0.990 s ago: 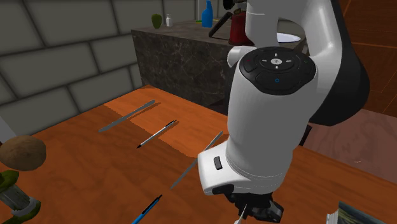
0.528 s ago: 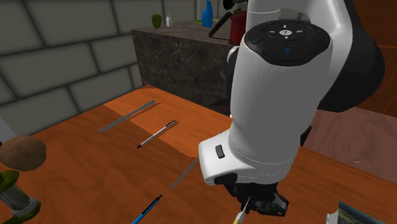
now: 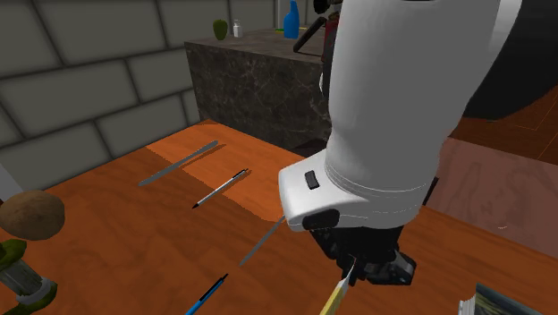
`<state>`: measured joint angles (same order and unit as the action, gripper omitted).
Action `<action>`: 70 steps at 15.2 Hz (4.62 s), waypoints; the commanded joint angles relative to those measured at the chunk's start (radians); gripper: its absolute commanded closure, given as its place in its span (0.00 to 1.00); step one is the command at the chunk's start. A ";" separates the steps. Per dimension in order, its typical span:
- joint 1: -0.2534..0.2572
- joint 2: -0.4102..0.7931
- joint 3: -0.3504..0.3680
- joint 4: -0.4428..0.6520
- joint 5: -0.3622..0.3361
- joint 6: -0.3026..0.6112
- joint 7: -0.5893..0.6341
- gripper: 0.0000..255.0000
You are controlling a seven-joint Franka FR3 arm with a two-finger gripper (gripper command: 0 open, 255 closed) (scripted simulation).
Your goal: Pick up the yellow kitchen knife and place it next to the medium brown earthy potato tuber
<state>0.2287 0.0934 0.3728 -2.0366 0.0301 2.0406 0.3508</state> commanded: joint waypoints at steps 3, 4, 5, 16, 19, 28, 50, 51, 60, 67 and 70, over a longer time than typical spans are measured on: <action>-0.002 -0.020 0.000 0.036 0.007 -0.055 -0.003 1.00; -0.002 -0.025 0.000 0.044 0.009 -0.068 -0.004 1.00; -0.002 -0.029 0.000 0.053 0.010 -0.081 -0.004 1.00; -0.018 -0.072 -0.013 0.137 0.022 -0.206 -0.032 1.00; -0.055 -0.094 -0.048 0.112 0.024 -0.206 -0.105 1.00; -0.162 -0.105 -0.157 0.101 0.005 -0.215 -0.315 1.00; -0.411 0.185 -0.374 0.484 -0.046 -0.311 -0.766 1.00; -0.422 0.209 -0.380 0.518 -0.045 -0.321 -0.785 1.00; -0.430 0.237 -0.384 0.451 -0.045 -0.225 -0.795 1.00; -0.430 0.259 -0.384 0.387 -0.046 -0.140 -0.793 1.00; -0.430 0.271 -0.384 0.364 -0.046 -0.105 -0.793 1.00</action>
<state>-0.2016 0.3612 -0.0110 -1.6605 -0.0154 1.9229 -0.4426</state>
